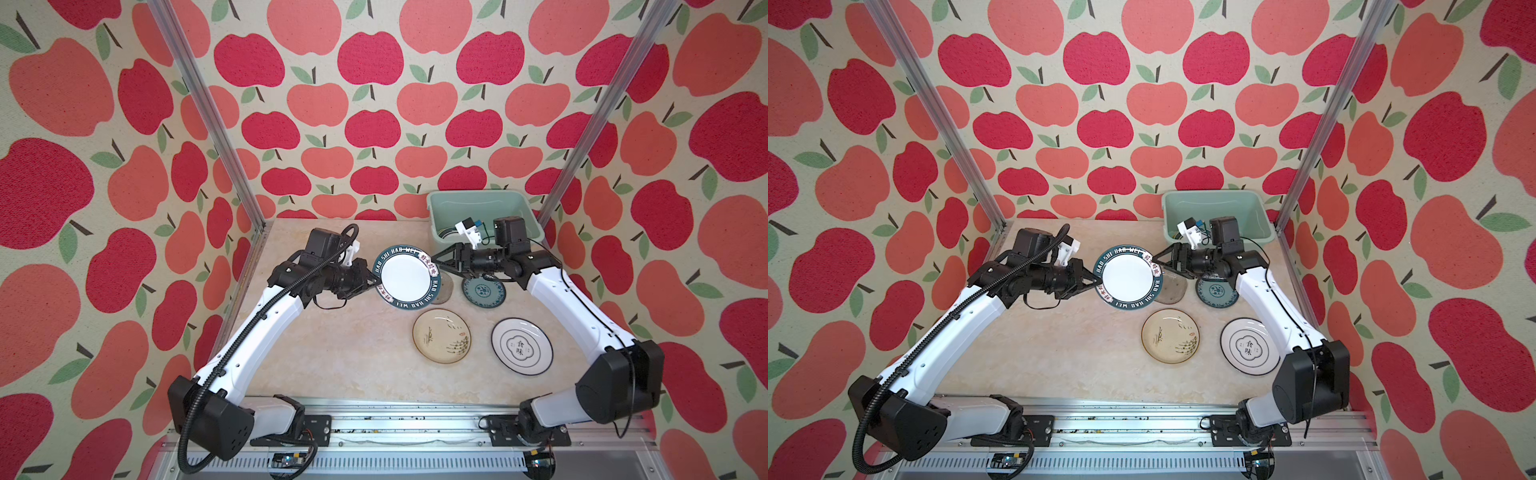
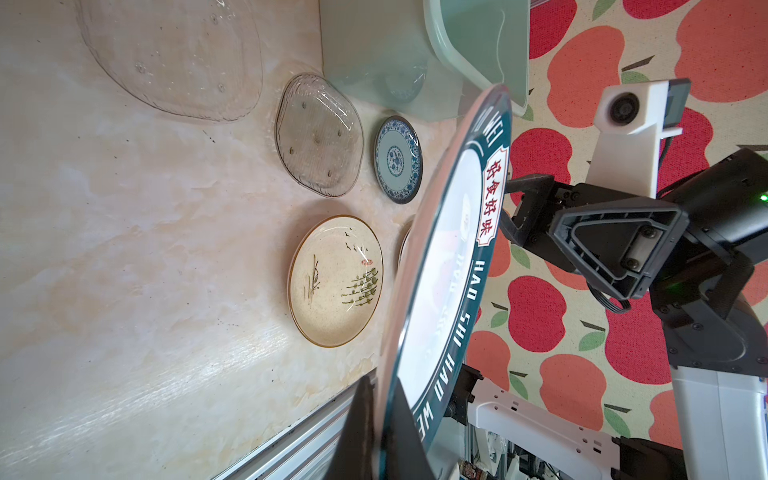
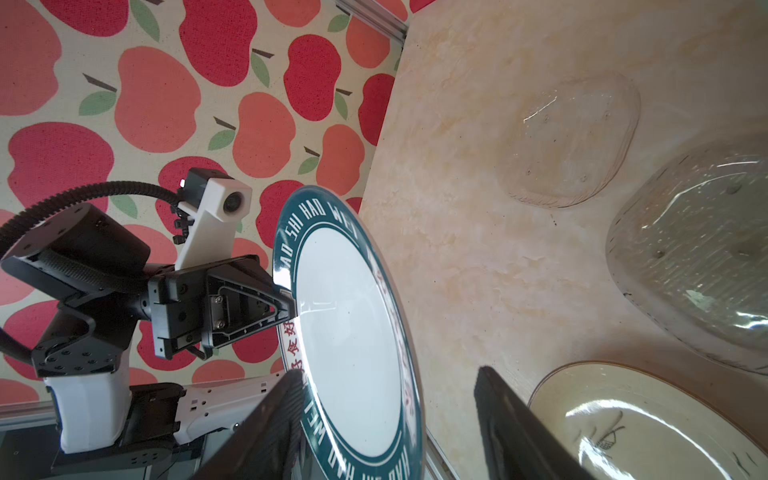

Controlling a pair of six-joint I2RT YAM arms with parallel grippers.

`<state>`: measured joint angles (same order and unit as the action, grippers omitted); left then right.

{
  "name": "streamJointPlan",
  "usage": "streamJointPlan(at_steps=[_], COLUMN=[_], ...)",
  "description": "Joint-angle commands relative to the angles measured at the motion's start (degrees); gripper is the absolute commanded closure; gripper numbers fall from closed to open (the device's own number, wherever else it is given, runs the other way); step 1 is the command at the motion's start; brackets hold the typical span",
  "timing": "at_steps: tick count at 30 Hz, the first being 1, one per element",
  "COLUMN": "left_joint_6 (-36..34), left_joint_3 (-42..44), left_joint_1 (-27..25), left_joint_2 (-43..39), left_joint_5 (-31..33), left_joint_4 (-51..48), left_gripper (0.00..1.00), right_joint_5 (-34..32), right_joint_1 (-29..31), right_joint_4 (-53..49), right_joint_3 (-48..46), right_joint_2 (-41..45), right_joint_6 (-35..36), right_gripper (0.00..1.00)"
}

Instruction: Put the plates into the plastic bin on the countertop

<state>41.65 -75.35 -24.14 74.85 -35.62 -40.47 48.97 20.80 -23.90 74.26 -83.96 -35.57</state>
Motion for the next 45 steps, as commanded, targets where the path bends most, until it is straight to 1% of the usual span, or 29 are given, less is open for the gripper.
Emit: streamJointPlan(at_steps=[1,4,10,15,21,25,27,29,32,33,36,37,41,45], left_joint_6=[0.04,0.15,0.03,0.02,0.09,0.15,0.19,0.21,0.14,0.12,0.12,0.1,0.17,0.03], left_joint_3=[-2.85,-3.19,-3.64,-3.66,-3.73,-3.8,-3.89,-4.07,-4.35,-4.47,-4.6,-4.58,-4.87,-4.29], left_joint_1=[-0.47,-0.64,-0.87,-1.08,-1.17,-1.26,-1.26,-1.26,-1.2,-1.25,-1.21,-1.16,-0.9,-0.58], left_joint_2=[0.85,1.29,1.81,2.14,2.63,2.91,2.96,3.1,3.16,3.13,2.68,2.46,1.33,-1.09], left_joint_5=[-1.54,-1.69,-2.14,-2.68,-3.06,-2.88,-2.77,-2.56,-1.98,-1.64,-0.44,0.04,1.72,6.0], left_joint_4=[2.23,2.58,2.59,2.59,2.68,2.8,3.03,3.11,3.09,3.18,3.45,3.68,4.46,6.49], left_gripper=[1.0,1.0,1.0,1.0,1.0,1.0,0.98,0.94,0.84,0.79,0.61,0.56,0.43,0.26], right_joint_5=[6.42,8.97,11.18,12.61,12.38,11.93,11.64,11.12,10.42,10.04,8.61,7.96,5.86,1.75], right_joint_1=[1.07,1.86,2.92,3.21,3.28,3.2,3.15,3.02,2.49,2.26,1.13,0.68,-1.27,-3.74], right_joint_4=[5.67,9.84,16.09,21.97,22.58,22.49,22.34,22.11,21.6,21.08,18.97,17.43,11.32,0.78], right_joint_3=[-1.59,-3.07,-4.8,-6.31,-6.86,-6.78,-6.59,-6.42,-5.98,-5.73,-4.5,-3.7,0.14,6.26], right_joint_2=[-1.31,-2.19,-2.89,-2.96,-2.61,-2.46,-2.36,-2.3,-2.13,-2.0,-1.48,-1.34,-1.24,-1.91], right_joint_6=[-4.63,-7.87,-11.96,-15.98,-16.46,-16.72,-16.72,-16.72,-16.64,-16.48,-15.68,-14.84,-11.32,-4.81], right_gripper=[0.37,0.46,0.55,0.69,0.86,0.94,0.98,1.0,1.0,1.0,1.0,1.0,1.0,1.0])
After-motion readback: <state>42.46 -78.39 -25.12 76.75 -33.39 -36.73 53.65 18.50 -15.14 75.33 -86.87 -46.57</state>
